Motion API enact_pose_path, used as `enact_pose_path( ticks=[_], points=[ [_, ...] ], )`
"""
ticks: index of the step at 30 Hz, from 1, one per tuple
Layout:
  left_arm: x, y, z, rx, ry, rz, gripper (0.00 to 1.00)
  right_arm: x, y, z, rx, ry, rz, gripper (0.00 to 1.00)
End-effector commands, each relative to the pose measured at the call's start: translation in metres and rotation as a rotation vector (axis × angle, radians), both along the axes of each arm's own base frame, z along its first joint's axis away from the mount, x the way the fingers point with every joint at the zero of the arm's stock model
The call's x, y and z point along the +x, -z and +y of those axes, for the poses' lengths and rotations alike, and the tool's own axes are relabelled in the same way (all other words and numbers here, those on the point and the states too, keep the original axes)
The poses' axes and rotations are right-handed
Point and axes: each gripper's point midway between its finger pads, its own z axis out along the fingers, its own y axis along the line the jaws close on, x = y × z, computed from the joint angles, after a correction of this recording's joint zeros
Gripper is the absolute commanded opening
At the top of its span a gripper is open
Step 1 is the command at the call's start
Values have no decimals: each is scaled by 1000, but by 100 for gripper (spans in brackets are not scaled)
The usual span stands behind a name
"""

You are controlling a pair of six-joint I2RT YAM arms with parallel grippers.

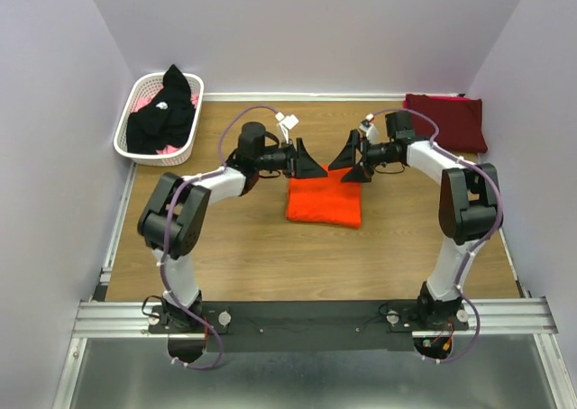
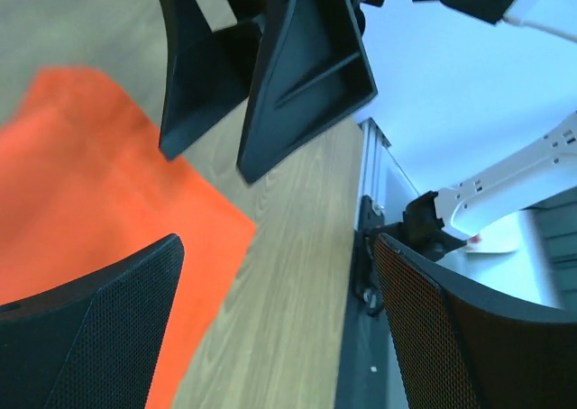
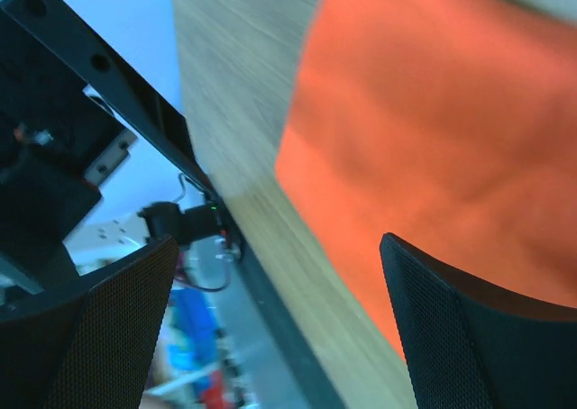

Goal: Fold and stack the t-shirts
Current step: Smooth out wrinkles on the folded tshirt

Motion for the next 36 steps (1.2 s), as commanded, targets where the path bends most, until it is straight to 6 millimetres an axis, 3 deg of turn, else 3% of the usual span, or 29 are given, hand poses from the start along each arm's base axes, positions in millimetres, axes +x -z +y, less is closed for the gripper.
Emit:
enact_pose_path(
  ticks=[1,4,8,10,13,15,16,17,20,24,28,29,32,34,36],
  points=[
    [12,53,-10,40,-53,214,94,0,29,9,45,64,178,100],
    [21,102,-8,82,-84,349,94,6,59,8,11,78,224,100],
    [32,147,11,149,-168,439,94,1,93,5,-21,80,284,100],
    [43,160,26,179,-226,443,94,2,101,-2,-32,94,291,100],
    [49,151,42,179,-250,421,94,5,88,-6,-8,97,277,100],
    [46,114,39,144,-210,335,94,8,66,-6,12,97,245,100],
    [37,101,36,130,-180,314,94,9,44,-5,25,99,202,100],
    [28,71,30,104,-153,257,94,9,29,-4,43,106,196,100],
    [-3,41,18,71,-93,242,94,0,1,-1,81,129,219,100],
    [-36,36,5,44,-49,272,94,-21,-1,13,116,143,291,100],
    [-49,65,-4,64,-22,334,94,-43,26,21,139,175,435,100],
    [-51,64,-5,62,-14,341,94,-46,33,21,136,178,463,100],
    [-47,99,-7,98,-13,396,94,-48,55,20,118,177,491,100],
    [-41,140,1,146,-45,465,94,-50,71,18,99,180,511,100],
    [-37,156,9,162,-70,494,94,-51,80,15,85,183,513,100]
  ],
)
